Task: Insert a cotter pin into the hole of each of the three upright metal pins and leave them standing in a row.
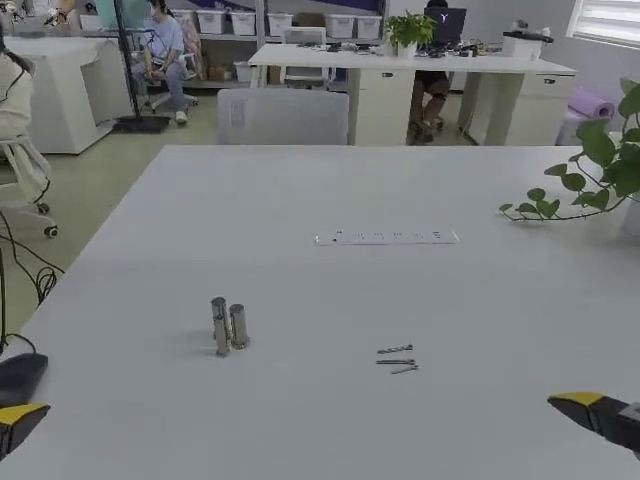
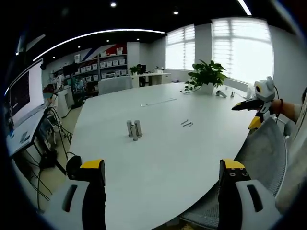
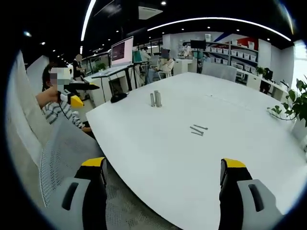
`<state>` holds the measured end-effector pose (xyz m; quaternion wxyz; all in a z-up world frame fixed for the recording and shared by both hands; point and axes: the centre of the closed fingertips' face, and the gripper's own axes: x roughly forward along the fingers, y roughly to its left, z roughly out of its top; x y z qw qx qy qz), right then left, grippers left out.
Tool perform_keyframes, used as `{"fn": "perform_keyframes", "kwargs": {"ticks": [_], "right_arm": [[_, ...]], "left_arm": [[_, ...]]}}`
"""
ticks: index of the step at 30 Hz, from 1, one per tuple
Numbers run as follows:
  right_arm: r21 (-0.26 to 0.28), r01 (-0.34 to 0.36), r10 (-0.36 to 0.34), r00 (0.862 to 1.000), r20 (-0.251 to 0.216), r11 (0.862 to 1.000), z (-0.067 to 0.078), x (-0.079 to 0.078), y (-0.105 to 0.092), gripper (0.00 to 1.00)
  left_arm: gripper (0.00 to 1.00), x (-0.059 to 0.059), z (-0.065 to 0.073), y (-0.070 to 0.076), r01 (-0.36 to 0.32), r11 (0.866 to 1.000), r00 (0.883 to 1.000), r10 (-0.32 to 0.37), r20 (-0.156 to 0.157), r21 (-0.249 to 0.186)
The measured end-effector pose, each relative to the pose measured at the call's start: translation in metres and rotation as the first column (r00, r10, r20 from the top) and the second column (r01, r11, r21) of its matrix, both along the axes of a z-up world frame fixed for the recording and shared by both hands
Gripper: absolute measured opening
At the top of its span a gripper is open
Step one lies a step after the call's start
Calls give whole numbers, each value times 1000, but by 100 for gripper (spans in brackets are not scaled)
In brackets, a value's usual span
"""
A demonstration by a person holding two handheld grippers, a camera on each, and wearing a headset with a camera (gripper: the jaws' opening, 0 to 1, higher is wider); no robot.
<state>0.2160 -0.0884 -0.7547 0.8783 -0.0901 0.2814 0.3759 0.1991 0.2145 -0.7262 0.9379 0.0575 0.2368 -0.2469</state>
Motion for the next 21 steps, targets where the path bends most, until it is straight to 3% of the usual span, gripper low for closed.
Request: {"fn": "perform_keyframes", "kwargs": {"ticks": [21], "right_arm": [[13,-8,8,1000,7,1000,3,-1,8,100]], "left_arm": [[98,2,2,0,-3,1000,1000,3,14,3]]}}
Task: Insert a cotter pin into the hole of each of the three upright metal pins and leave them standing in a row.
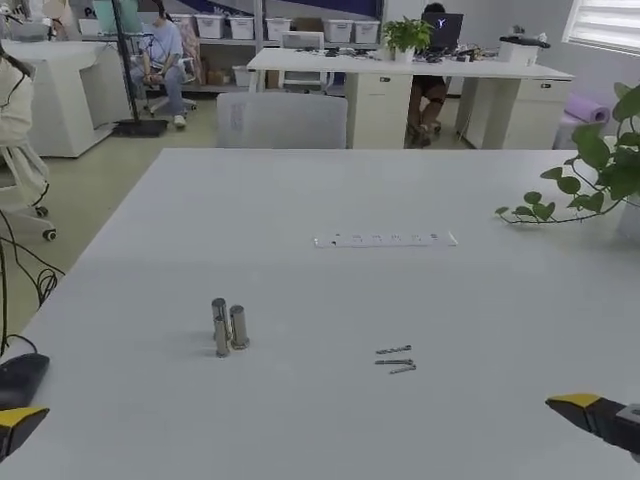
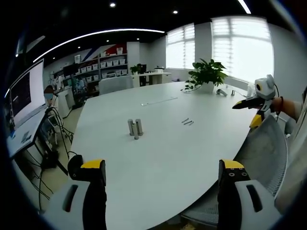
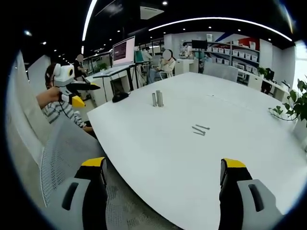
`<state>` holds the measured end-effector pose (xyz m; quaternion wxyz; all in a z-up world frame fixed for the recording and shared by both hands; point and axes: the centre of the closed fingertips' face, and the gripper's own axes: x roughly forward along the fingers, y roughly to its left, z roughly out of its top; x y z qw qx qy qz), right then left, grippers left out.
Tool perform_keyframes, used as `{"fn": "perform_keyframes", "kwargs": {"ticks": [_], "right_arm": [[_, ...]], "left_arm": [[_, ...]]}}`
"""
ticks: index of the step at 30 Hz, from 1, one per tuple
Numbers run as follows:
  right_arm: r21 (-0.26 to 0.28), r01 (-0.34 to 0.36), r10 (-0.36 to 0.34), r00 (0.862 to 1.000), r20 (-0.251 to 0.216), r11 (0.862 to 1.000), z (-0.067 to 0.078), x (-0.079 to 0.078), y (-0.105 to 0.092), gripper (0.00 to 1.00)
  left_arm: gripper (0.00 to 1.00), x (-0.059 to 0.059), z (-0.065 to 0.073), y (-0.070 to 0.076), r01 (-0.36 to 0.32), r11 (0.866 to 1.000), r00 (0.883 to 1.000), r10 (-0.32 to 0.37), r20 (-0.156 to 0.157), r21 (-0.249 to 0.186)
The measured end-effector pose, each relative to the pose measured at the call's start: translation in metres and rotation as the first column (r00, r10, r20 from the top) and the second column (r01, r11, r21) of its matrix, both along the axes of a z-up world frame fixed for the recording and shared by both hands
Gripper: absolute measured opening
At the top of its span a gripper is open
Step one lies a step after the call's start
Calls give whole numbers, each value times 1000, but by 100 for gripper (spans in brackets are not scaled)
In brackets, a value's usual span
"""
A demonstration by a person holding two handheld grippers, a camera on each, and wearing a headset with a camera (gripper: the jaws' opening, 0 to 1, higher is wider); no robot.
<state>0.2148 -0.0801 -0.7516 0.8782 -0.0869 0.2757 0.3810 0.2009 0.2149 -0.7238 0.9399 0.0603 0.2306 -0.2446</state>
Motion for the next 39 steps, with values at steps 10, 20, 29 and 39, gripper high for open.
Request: {"fn": "perform_keyframes", "kwargs": {"ticks": [10,20,29,39], "right_arm": [[26,-13,13,1000,-2,1000,4,1,5,100],[11,-27,27,1000,-9,1000,1,4,5,100],[7,-31,31,1000,-6,999,2,9,3,100],[9,-39,39,999,-5,999,0,14,3,100]], "left_arm": [[99,-3,-1,-2,18,1000,1000,-18,7,-9],[99,-3,-9,-8,34,999,999,-34,-16,-4],[98,1,-11,-13,44,999,999,-44,-27,0],[96,3,-13,-14,61,998,997,-61,-42,13]]}}
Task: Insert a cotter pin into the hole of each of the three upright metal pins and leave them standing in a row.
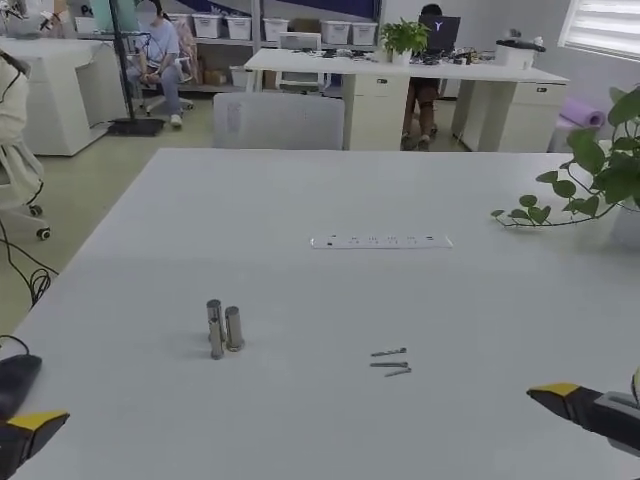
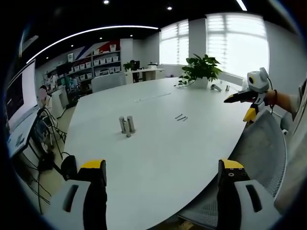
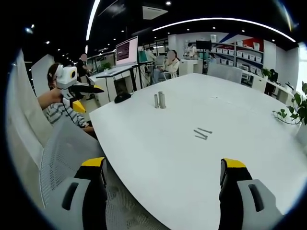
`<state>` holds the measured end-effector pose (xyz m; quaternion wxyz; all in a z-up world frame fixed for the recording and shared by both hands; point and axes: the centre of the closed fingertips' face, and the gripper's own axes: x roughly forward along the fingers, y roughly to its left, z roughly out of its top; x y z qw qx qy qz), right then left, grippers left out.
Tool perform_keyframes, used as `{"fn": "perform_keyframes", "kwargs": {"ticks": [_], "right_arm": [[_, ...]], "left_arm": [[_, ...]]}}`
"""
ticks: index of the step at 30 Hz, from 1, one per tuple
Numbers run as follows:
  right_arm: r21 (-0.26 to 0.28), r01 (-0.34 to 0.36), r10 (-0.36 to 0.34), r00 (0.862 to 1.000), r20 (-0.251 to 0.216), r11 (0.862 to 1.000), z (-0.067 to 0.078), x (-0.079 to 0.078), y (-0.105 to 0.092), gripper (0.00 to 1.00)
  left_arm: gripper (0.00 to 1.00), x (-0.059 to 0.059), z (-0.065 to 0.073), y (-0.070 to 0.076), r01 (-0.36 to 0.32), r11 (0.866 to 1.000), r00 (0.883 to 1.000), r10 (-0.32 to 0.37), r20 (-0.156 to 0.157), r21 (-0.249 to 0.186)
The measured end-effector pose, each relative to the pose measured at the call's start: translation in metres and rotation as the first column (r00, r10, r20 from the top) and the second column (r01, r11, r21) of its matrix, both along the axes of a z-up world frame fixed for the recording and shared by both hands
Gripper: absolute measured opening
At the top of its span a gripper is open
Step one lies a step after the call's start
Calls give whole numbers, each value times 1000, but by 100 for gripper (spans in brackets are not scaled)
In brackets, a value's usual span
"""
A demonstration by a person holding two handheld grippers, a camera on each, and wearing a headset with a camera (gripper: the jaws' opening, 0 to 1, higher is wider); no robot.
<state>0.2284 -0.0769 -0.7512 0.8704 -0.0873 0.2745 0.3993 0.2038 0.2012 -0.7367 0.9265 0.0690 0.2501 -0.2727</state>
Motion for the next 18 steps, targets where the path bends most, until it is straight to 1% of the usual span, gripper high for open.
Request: {"fn": "perform_keyframes", "kwargs": {"ticks": [3,6,10,12,14,16,18], "right_arm": [[13,3,-3,1000,5,1000,2,2,0,100],[12,2,-2,1000,8,1000,2,5,0,100],[22,-1,1,1000,9,1000,2,6,2,100],[21,-2,2,1000,9,1000,2,7,3,99],[24,-3,3,1000,14,1000,3,8,4,98],[31,-4,3,1000,15,999,4,9,5,98],[36,-3,2,1000,17,999,5,11,6,98]], "left_arm": [[94,1,-2,1,2,1000,1000,-2,-7,7],[88,2,-4,2,1,1000,1000,-1,-17,18],[83,7,-7,3,-4,1000,1000,4,-23,12],[79,11,-8,3,-5,1000,1000,5,-17,19],[75,14,-10,4,-5,1000,1000,6,-20,30],[72,20,-12,5,-10,999,1000,11,-12,40],[69,25,-11,6,-13,999,1000,13,-2,40]]}}
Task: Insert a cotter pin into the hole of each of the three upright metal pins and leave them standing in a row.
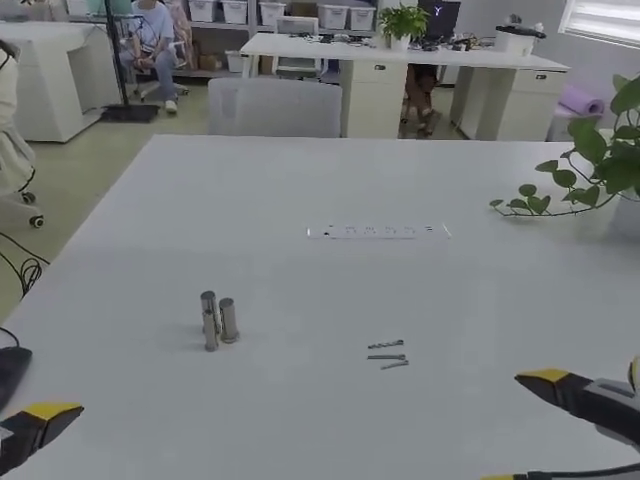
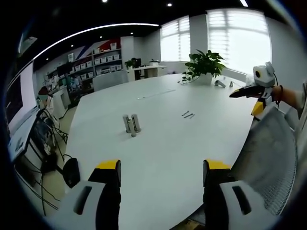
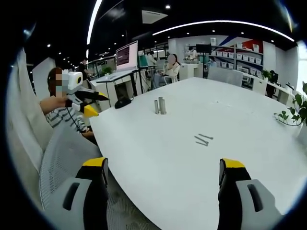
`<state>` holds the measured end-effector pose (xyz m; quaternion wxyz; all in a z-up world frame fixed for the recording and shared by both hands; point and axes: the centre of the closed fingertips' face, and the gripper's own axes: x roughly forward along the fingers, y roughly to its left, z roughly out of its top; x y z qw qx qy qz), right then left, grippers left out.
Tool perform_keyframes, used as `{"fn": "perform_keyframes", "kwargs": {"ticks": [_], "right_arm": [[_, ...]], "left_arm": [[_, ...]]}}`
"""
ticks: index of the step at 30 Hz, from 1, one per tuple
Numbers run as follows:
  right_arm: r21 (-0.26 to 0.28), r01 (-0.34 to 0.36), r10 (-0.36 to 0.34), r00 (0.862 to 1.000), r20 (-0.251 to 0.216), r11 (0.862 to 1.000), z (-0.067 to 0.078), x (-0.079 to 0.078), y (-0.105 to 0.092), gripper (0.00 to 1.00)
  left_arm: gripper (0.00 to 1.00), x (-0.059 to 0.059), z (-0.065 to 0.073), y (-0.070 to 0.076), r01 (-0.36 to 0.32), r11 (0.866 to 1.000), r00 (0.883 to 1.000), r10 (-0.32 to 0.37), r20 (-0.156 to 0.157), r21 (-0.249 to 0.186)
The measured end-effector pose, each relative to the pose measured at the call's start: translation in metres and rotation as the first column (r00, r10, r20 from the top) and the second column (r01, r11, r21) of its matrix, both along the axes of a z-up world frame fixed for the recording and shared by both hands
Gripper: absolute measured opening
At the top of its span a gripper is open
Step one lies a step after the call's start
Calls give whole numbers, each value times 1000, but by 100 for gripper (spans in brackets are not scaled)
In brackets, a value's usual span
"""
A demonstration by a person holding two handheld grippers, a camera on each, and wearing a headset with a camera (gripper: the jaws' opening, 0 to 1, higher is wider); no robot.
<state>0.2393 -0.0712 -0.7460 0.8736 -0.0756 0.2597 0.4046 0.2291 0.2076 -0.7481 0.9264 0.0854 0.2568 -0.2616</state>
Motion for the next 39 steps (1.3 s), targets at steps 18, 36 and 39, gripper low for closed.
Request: {"fn": "perform_keyframes", "kwargs": {"ticks": [18,36,39], "right_arm": [[27,-1,2,1000,-14,1000,-3,9,6,94],[44,-21,22,1000,-20,999,-7,23,12,90],[45,-24,25,999,-23,999,-8,24,13,90]], "left_arm": [[47,53,-5,5,-7,1000,998,6,65,21],[39,99,-18,3,-12,999,997,9,77,33],[37,107,-19,3,-8,999,997,5,83,35]]}}
